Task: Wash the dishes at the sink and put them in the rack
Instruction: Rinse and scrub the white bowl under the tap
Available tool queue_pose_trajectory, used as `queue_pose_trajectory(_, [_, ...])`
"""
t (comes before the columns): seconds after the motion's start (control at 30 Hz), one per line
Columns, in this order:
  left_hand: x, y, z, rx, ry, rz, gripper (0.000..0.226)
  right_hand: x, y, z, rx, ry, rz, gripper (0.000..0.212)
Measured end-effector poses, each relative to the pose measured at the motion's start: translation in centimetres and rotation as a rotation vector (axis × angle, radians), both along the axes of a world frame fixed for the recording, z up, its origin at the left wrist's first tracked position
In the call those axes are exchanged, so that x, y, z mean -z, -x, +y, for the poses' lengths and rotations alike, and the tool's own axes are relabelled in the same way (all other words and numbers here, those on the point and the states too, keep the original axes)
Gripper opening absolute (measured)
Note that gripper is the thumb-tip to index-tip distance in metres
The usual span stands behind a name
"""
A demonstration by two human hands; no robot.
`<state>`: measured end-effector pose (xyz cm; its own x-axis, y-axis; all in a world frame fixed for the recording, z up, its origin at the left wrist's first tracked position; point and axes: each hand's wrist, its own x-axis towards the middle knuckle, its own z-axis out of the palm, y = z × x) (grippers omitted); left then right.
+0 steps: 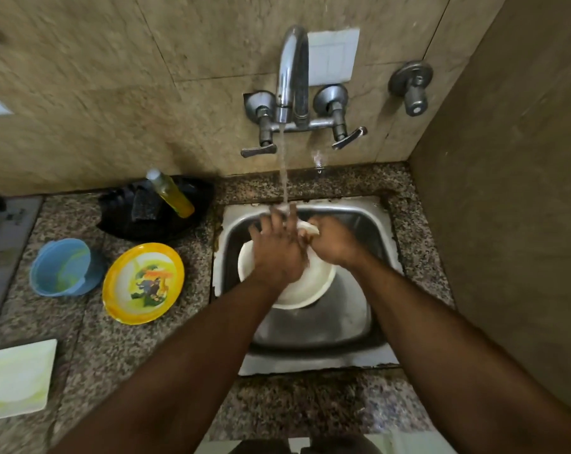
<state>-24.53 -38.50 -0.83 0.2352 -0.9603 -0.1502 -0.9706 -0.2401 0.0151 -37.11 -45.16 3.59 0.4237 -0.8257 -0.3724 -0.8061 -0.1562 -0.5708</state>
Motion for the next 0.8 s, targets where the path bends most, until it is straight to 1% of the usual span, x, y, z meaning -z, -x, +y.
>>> queue_pose_trajectory(0.07, [0.7,0.3,-0.5,0.089,0.034,0.099,0.07,0.4,0.3,0.4,0.074,0.047,0.035,0.018])
queue_pose_trajectory(0.13, [1.1,-0.1,-0.7,0.14,0.063,0.154,0.067,0.4,0.5,0.6,0.079,0.072,0.042,0.017])
queue_pose_trajectory(0.2, [1.2,-1.0,-0.7,0.125,0.125,0.15,0.06,-0.1,0.4,0.9,0.065,0.063,0.049,0.016])
queue_pose_trajectory(0.27, [0.7,-1.9,-0.6,0.123,0.193,0.143,0.048,-0.3,0.1,1.1,0.058,0.092,0.05,0.018])
queue_pose_trajectory(0.33, [0.2,-2.9,-1.3,0.203,0.159,0.166,0.04,-0.3,0.1,1.5,0.109,0.111,0.054,0.02])
queue_pose_trajectory(0.37, [-0.1,-3.2,-1.8,0.247,0.127,0.208,0.038,-0.2,0.2,1.8,0.153,0.115,0.056,0.019])
queue_pose_trajectory(0.43, [-1.0,-3.9,-2.7,0.288,0.049,0.34,0.042,0.0,0.5,2.3,0.201,0.136,0.059,0.019])
queue_pose_trajectory(0.47, [-1.2,-4.2,-3.0,0.27,0.029,0.427,0.043,-0.1,0.6,2.4,0.203,0.154,0.066,0.019])
queue_pose_trajectory(0.53, [-0.8,-4.8,-3.0,0.205,0.029,0.566,0.037,-0.5,0.6,2.3,0.209,0.191,0.043,0.018])
queue_pose_trajectory(0.6, [0.0,-5.5,-2.4,0.188,0.088,0.628,0.038,-1.0,0.5,1.9,0.192,0.216,0.025,0.019])
queue_pose_trajectory(0.67, [1.2,-6.3,-1.8,0.134,0.097,0.688,0.041,-1.2,0.4,1.7,0.161,0.229,0.024,0.02])
queue_pose_trajectory(0.73, [2.0,-6.9,-1.2,-0.033,0.092,0.8,0.044,-1.3,0.3,1.5,0.151,0.248,0.038,0.023])
queue_pose_trajectory(0.77, [1.7,-6.8,-0.6,-0.14,0.102,0.9,0.044,-1.4,0.3,1.5,0.15,0.267,0.053,0.026])
queue_pose_trajectory(0.8, [1.4,-6.5,0.0,-0.253,0.131,1.04,0.042,-1.5,0.3,1.4,0.146,0.294,0.07,0.028])
